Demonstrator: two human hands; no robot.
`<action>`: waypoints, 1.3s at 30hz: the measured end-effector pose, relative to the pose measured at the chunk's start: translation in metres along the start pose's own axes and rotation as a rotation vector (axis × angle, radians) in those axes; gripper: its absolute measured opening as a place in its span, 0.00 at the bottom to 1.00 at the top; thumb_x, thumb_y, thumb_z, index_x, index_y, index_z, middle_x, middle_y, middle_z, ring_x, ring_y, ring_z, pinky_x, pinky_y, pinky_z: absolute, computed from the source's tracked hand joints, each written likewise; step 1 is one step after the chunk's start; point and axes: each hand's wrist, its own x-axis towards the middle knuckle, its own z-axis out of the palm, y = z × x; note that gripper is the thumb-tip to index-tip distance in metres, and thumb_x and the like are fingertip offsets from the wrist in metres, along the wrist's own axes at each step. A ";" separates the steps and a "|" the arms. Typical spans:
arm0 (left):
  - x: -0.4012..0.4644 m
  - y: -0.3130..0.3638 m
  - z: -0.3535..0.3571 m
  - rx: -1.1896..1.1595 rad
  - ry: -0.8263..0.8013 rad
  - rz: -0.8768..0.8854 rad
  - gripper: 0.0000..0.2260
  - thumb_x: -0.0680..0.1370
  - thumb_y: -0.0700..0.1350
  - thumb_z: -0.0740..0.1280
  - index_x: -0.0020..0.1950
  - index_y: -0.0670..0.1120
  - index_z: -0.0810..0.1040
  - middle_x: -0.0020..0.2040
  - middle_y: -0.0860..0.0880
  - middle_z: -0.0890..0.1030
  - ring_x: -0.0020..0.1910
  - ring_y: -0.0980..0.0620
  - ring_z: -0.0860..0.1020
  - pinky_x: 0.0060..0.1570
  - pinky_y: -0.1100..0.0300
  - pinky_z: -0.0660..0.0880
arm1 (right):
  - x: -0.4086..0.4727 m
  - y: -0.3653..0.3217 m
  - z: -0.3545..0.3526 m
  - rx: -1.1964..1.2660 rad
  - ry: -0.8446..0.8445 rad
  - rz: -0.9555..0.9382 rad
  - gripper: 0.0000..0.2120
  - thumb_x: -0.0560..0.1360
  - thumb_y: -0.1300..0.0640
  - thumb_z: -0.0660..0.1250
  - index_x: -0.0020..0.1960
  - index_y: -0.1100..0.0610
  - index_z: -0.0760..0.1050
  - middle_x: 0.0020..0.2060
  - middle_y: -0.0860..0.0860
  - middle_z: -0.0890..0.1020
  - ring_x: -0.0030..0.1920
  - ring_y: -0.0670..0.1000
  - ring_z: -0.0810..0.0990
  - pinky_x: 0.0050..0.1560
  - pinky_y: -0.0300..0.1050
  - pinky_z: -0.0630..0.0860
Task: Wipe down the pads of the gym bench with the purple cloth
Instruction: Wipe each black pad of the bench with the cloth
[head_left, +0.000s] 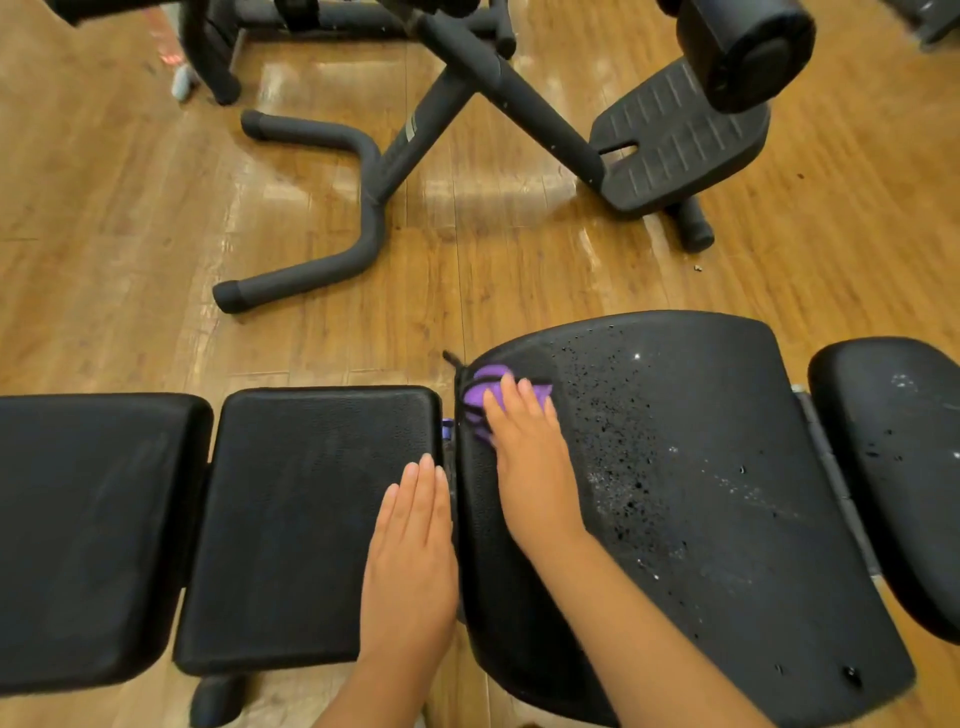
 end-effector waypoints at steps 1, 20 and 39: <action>0.000 0.000 -0.001 -0.006 0.003 -0.001 0.23 0.75 0.38 0.54 0.70 0.35 0.65 0.71 0.39 0.66 0.72 0.46 0.59 0.71 0.52 0.52 | -0.025 -0.002 0.000 0.018 -0.002 -0.023 0.20 0.77 0.62 0.56 0.67 0.57 0.69 0.70 0.54 0.67 0.72 0.54 0.62 0.74 0.49 0.50; 0.003 -0.006 0.006 -0.022 0.028 0.040 0.24 0.74 0.41 0.52 0.70 0.36 0.63 0.70 0.40 0.66 0.76 0.51 0.45 0.72 0.53 0.49 | 0.053 0.057 -0.015 0.027 -0.078 -0.008 0.23 0.78 0.66 0.59 0.72 0.57 0.63 0.74 0.55 0.61 0.74 0.57 0.57 0.72 0.54 0.55; 0.000 -0.001 -0.001 0.012 -0.012 0.014 0.23 0.76 0.42 0.51 0.71 0.36 0.61 0.72 0.39 0.65 0.72 0.46 0.57 0.73 0.54 0.46 | -0.156 0.048 -0.042 -0.025 -0.088 -0.136 0.20 0.82 0.53 0.42 0.64 0.52 0.70 0.71 0.49 0.65 0.72 0.47 0.58 0.69 0.43 0.56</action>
